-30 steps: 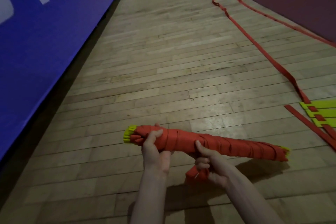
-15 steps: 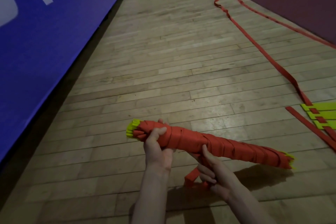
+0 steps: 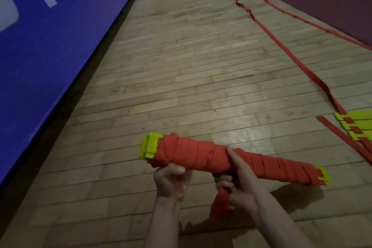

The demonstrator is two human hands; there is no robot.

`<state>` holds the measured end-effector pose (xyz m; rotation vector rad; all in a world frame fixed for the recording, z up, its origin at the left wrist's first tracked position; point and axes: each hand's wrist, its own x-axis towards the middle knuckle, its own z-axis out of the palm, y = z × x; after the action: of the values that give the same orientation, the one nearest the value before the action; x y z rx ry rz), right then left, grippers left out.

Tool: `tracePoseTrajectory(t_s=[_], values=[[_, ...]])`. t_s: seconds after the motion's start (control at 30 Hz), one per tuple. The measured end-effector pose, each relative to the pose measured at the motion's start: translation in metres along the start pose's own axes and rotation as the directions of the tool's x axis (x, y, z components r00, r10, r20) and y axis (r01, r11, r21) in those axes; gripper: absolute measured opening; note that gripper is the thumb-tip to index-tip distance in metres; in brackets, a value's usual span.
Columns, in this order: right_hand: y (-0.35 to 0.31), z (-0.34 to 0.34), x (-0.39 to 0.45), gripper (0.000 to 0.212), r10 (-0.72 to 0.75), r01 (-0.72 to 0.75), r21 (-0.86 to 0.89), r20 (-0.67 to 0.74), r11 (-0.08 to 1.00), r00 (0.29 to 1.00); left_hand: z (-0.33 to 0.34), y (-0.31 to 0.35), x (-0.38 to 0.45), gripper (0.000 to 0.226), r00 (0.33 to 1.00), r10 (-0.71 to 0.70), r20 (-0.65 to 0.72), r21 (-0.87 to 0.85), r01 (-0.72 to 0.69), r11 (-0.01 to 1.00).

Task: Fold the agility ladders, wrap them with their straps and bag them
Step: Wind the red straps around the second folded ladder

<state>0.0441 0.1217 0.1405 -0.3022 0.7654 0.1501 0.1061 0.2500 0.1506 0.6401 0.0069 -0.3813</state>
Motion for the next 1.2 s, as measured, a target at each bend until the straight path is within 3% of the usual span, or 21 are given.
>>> tracePoseTrajectory(t_s=[0.07, 0.13, 0.23, 0.27, 0.3, 0.37, 0.4, 0.43, 0.47, 0.53, 0.6, 0.7, 0.8, 0.87, 0.9, 0.97, 1.03, 1.07, 1.13, 1.2], values=[[-0.001, 0.002, 0.002, 0.037, -0.042, 0.042, -0.011, -0.004, 0.999, 0.999, 0.000, -0.002, 0.002, 0.071, 0.998, 0.014, -0.064, -0.055, -0.017, 0.998], [-0.003, 0.003, 0.006, 0.031, -0.112, 0.112, -0.007, -0.013, 0.994, 0.994, 0.015, -0.007, -0.007, 0.040, 0.969, 0.020, -0.248, 0.014, -0.017, 1.000], [-0.006, -0.008, 0.016, 0.036, -0.204, 0.204, -0.023, 0.020, 0.979, 0.979, 0.043, -0.022, -0.022, 0.026, 0.843, 0.058, -0.535, 0.117, 0.006, 0.993], [-0.005, -0.013, 0.017, 0.045, -0.216, 0.219, -0.039, 0.069, 0.975, 0.974, 0.049, -0.024, -0.021, 0.030, 0.795, 0.020, -0.606, 0.078, 0.035, 0.996], [-0.003, -0.017, 0.017, 0.053, -0.213, 0.222, -0.063, 0.123, 0.973, 0.969, 0.053, -0.023, -0.017, 0.044, 0.745, -0.034, -0.667, 0.027, 0.070, 0.997], [0.002, -0.023, 0.018, 0.054, -0.167, 0.196, -0.145, 0.188, 0.970, 0.968, 0.057, -0.015, -0.006, 0.082, 0.618, -0.010, -0.786, 0.030, 0.055, 0.998], [0.004, -0.024, 0.019, 0.049, -0.147, 0.182, -0.180, 0.192, 0.967, 0.970, 0.056, -0.011, 0.002, 0.088, 0.564, 0.016, -0.826, 0.064, 0.066, 0.996], [0.005, -0.024, 0.019, 0.045, -0.136, 0.173, -0.193, 0.188, 0.966, 0.973, 0.055, -0.009, 0.009, 0.079, 0.547, 0.038, -0.836, 0.092, 0.073, 0.993], [0.005, -0.023, 0.020, 0.045, -0.135, 0.171, -0.189, 0.189, 0.967, 0.973, 0.055, -0.008, 0.011, 0.061, 0.566, 0.042, -0.824, 0.090, 0.056, 0.994], [0.002, -0.019, 0.018, 0.047, -0.149, 0.180, -0.139, 0.209, 0.974, 0.966, 0.061, -0.013, 0.010, 0.029, 0.678, 0.037, -0.734, 0.058, 0.008, 0.998], [-0.002, -0.015, 0.012, 0.051, -0.175, 0.191, -0.045, 0.234, 0.981, 0.956, 0.062, -0.020, 0.001, 0.022, 0.807, 0.102, -0.581, 0.082, -0.066, 0.994], [-0.005, -0.008, 0.004, 0.048, -0.184, 0.174, 0.064, 0.214, 0.983, 0.959, 0.047, -0.025, -0.005, 0.039, 0.936, 0.207, -0.285, 0.152, -0.169, 0.974], [-0.002, -0.003, 0.003, 0.059, -0.153, 0.140, 0.082, 0.193, 0.987, 0.969, 0.034, -0.017, -0.003, 0.059, 0.978, 0.210, -0.010, 0.112, -0.208, 0.972], [0.000, 0.000, 0.002, 0.057, -0.166, 0.152, 0.085, 0.183, 0.985, 0.969, 0.033, -0.010, 0.001, 0.072, 0.977, 0.196, 0.088, 0.086, -0.203, 0.975], [0.000, 0.001, 0.004, 0.046, -0.190, 0.176, 0.093, 0.169, 0.980, 0.967, 0.035, -0.010, -0.001, 0.074, 0.980, 0.192, 0.054, 0.093, -0.196, 0.976], [-0.003, 0.000, 0.008, 0.033, -0.245, 0.228, 0.120, 0.153, 0.966, 0.957, 0.049, -0.012, -0.009, 0.072, 0.967, 0.142, -0.211, 0.121, -0.118, 0.986], [-0.004, -0.005, 0.013, 0.047, -0.281, 0.260, 0.124, 0.190, 0.958, 0.941, 0.069, -0.019, -0.021, 0.062, 0.834, 0.015, -0.551, 0.090, 0.041, 0.995], [-0.005, -0.008, 0.013, 0.057, -0.284, 0.268, 0.099, 0.216, 0.958, 0.934, 0.076, -0.024, -0.025, 0.053, 0.761, -0.057, -0.647, 0.033, 0.103, 0.994], [-0.004, -0.015, 0.012, 0.070, -0.264, 0.270, 0.013, 0.249, 0.963, 0.932, 0.085, -0.027, -0.028, 0.033, 0.686, -0.157, -0.710, -0.045, 0.178, 0.983], [-0.007, -0.019, 0.011, 0.072, -0.248, 0.270, -0.051, 0.259, 0.961, 0.933, 0.084, -0.027, -0.022, 0.017, 0.654, -0.152, -0.741, -0.040, 0.183, 0.982]])
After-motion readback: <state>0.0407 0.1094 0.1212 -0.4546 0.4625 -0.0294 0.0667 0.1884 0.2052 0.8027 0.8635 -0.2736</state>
